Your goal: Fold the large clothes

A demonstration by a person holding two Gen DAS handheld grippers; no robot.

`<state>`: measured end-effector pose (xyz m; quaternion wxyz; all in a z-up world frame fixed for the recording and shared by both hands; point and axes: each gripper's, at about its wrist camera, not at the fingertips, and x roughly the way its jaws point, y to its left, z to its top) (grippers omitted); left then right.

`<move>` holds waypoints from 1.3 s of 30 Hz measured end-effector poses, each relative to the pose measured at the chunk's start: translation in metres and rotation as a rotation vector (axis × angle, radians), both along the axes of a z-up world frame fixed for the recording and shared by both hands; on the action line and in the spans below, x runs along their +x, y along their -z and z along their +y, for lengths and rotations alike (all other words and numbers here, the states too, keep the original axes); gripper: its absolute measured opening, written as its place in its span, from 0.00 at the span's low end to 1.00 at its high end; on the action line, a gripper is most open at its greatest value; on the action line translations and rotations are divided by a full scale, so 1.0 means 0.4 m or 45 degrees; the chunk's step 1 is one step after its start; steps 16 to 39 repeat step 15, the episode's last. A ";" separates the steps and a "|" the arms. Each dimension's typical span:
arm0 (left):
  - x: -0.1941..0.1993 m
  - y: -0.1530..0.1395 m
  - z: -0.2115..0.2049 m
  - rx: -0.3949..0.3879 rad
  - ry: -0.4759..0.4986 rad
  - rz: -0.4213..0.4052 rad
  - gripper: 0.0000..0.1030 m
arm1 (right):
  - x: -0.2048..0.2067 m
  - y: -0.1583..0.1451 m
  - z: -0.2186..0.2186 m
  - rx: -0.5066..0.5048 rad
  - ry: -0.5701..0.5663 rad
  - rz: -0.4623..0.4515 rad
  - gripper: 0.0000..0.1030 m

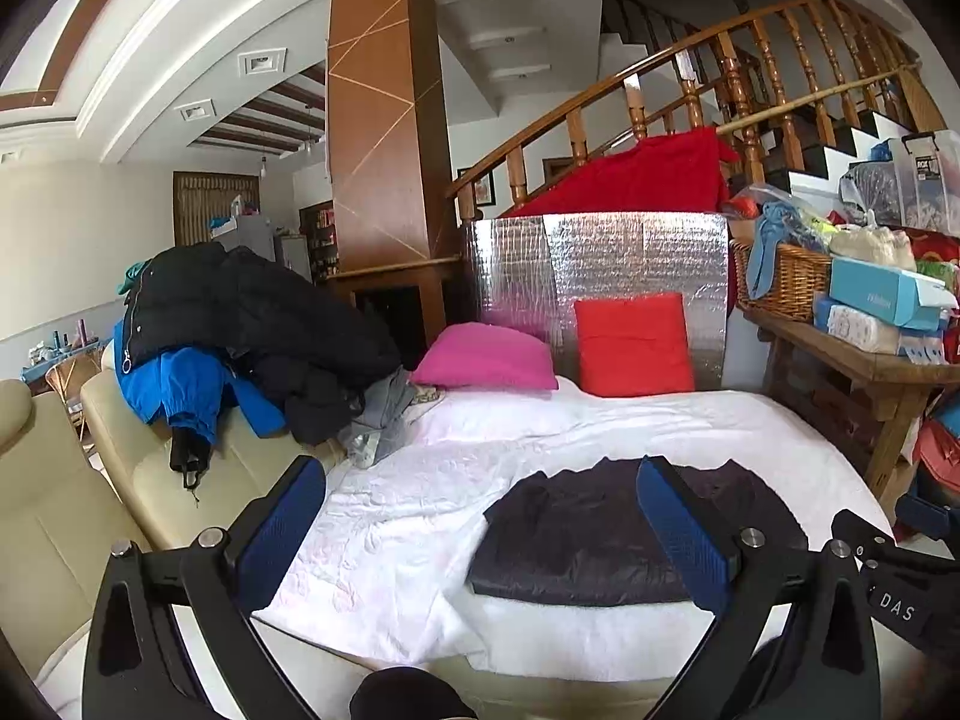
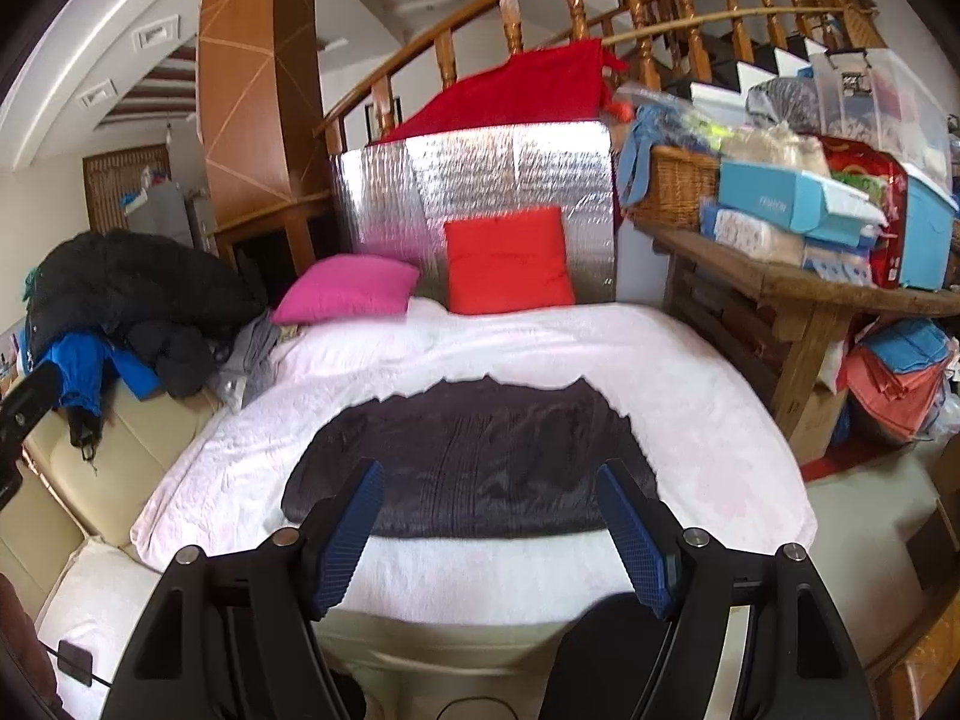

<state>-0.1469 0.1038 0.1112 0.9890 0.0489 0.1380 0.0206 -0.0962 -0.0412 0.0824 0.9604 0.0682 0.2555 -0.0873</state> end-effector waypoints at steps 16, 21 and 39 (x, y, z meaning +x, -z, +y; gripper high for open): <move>0.152 0.065 -0.002 -0.086 0.137 0.180 1.00 | 0.093 0.034 -0.001 -0.023 -0.011 0.047 0.74; 0.152 0.065 -0.002 -0.086 0.137 0.180 1.00 | 0.093 0.034 -0.001 -0.023 -0.011 0.047 0.74; 0.152 0.065 -0.002 -0.086 0.137 0.180 1.00 | 0.093 0.034 -0.001 -0.023 -0.011 0.047 0.74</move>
